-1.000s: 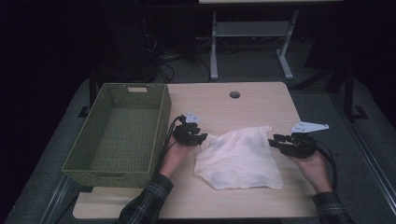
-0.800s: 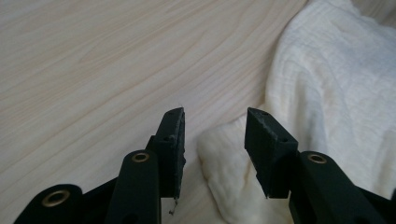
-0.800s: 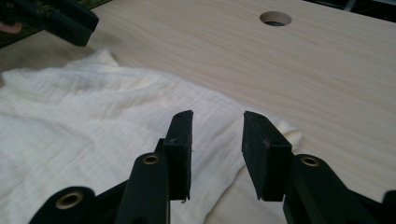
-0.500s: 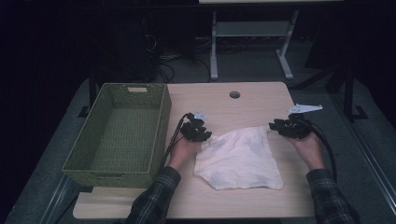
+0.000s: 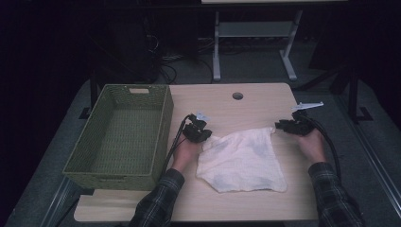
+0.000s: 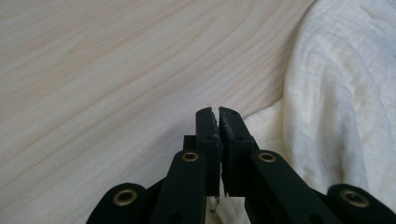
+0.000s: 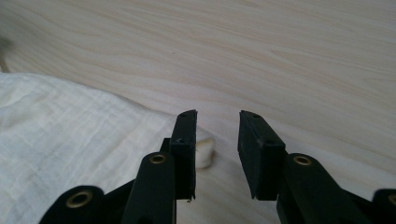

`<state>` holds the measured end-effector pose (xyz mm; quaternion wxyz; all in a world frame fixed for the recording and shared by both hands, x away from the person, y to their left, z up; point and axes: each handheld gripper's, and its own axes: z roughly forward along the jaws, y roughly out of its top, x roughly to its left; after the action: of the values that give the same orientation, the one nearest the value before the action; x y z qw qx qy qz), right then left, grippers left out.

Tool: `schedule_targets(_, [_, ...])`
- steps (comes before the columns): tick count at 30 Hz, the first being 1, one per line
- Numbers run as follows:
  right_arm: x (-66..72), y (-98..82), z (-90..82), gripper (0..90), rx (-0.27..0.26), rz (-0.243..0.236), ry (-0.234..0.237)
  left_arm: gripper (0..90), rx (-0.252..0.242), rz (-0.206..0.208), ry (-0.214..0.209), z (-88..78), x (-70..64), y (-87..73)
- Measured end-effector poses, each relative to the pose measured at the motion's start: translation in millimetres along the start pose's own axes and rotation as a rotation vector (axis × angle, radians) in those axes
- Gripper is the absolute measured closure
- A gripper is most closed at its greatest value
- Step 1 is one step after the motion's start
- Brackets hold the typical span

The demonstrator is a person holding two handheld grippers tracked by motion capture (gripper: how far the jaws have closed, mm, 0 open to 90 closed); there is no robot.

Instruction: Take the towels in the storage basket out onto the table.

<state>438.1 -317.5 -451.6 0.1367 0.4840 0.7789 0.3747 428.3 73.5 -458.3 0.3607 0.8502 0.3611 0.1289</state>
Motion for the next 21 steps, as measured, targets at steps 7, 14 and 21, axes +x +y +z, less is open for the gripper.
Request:
schedule_targets(7, [-0.2,-0.9,13.1,66.8,0.003,0.026,0.011,87.0,-0.033,-0.015,0.02,-6.6,3.1,4.0])
schedule_targets(14, [3.8,8.4,25.0,69.5,0.039,0.011,0.031,87.1,-0.065,-0.033,0.043,-16.7,10.7,9.1])
schedule_targets(21, [7.3,6.3,30.2,73.0,0.073,0.013,0.034,87.1,-0.063,-0.04,0.039,-14.7,10.0,9.1])
